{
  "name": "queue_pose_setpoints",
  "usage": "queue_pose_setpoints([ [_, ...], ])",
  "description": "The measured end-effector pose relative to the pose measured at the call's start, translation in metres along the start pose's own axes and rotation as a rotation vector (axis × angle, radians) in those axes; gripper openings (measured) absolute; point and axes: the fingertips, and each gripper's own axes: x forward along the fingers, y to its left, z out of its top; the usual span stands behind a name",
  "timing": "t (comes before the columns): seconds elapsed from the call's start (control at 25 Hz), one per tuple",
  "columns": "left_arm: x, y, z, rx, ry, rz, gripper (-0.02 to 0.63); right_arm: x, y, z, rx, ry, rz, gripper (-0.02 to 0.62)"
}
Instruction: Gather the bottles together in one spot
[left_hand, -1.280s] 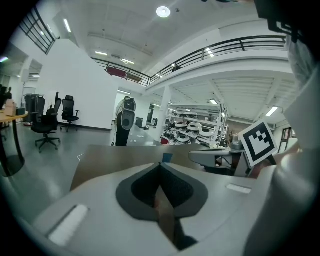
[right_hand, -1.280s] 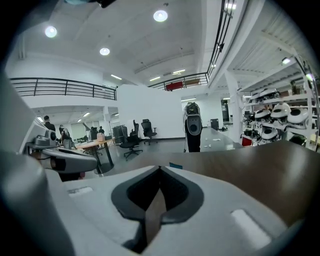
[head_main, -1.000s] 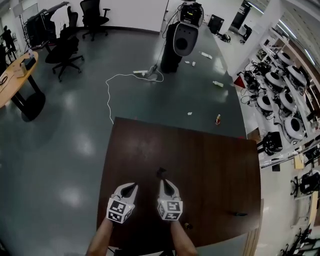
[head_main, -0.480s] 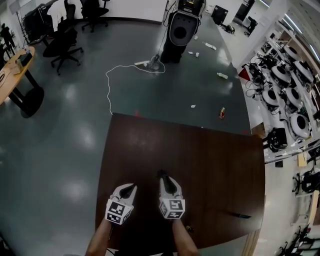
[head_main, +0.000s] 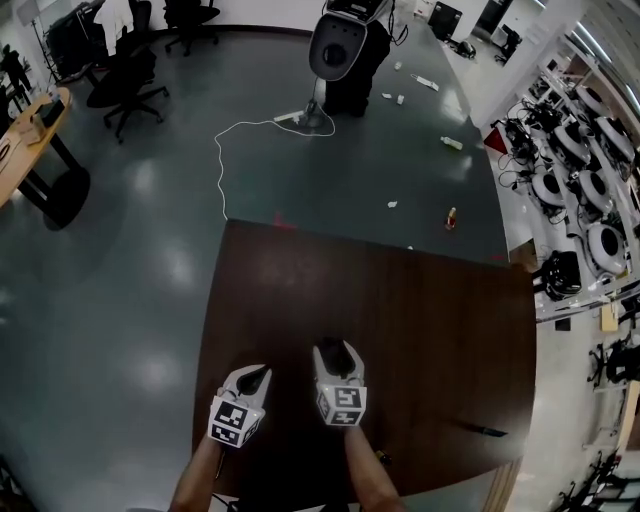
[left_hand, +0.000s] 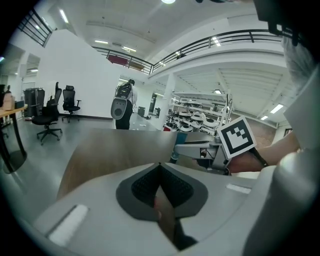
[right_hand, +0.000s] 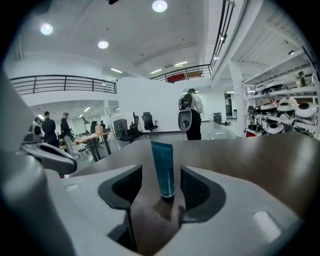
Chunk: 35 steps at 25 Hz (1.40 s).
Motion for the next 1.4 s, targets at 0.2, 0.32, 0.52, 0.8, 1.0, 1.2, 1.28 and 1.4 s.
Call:
queue_pose_setpoints([
  [0.2, 0.001, -0.002, -0.001, -0.008, 0.000, 0.008, 0.002, 0.003, -0.006, 0.002, 0.000, -0.007, -0.005, 0.230],
  [0.32, 0.000, -0.003, -0.002, -0.011, 0.001, 0.010, 0.002, 0.004, -0.007, 0.004, -0.017, -0.013, -0.011, 0.199],
  [0.52, -0.002, -0.002, -0.002, -0.016, 0.002, 0.014, 0.002, 0.003, -0.006, 0.008, -0.036, -0.023, -0.019, 0.129],
  [0.8, -0.008, 0.000, -0.001, -0.028, -0.001, 0.022, 0.002, 0.004, -0.005, 0.006, -0.033, -0.024, -0.028, 0.114],
  [1.0, -0.010, -0.002, 0.005, -0.016, -0.011, 0.025, 0.002, -0.001, -0.006, 0.009, -0.033, -0.030, -0.025, 0.114],
  [1.2, -0.018, -0.003, 0.014, -0.002, -0.030, 0.029, 0.002, -0.008, -0.003, 0.021, -0.041, -0.059, -0.023, 0.114],
  [1.28, -0.022, -0.006, 0.019, 0.007, -0.041, 0.031, 0.002, -0.014, -0.002, 0.024, -0.046, -0.059, -0.021, 0.114],
  [1.4, -0.030, -0.014, 0.027, 0.012, -0.059, 0.033, 0.002, -0.028, -0.001, 0.034, -0.059, -0.069, -0.020, 0.114],
])
